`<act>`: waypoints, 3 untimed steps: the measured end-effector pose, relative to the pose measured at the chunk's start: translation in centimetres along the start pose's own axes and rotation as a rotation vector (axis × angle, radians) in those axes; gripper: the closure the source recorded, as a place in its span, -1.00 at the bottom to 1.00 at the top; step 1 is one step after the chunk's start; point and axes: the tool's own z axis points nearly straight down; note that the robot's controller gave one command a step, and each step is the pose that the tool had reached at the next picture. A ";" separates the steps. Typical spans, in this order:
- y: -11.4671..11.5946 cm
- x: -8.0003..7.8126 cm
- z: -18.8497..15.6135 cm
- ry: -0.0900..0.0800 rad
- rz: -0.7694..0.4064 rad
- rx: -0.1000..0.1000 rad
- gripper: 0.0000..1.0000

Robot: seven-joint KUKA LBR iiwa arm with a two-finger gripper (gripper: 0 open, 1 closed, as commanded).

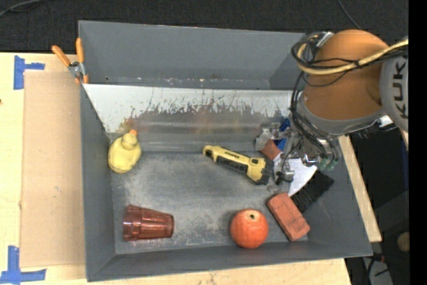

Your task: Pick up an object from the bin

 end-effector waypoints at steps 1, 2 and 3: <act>-0.1 0.3 2.3 0.011 -0.002 -0.001 -1.00; 0.2 0.7 2.4 0.007 -0.057 -0.001 -1.00; -0.3 1.7 3.3 0.008 -0.258 -0.002 -1.00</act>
Offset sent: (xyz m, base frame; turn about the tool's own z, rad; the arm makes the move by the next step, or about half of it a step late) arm -0.0223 0.0090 -0.0289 -0.2625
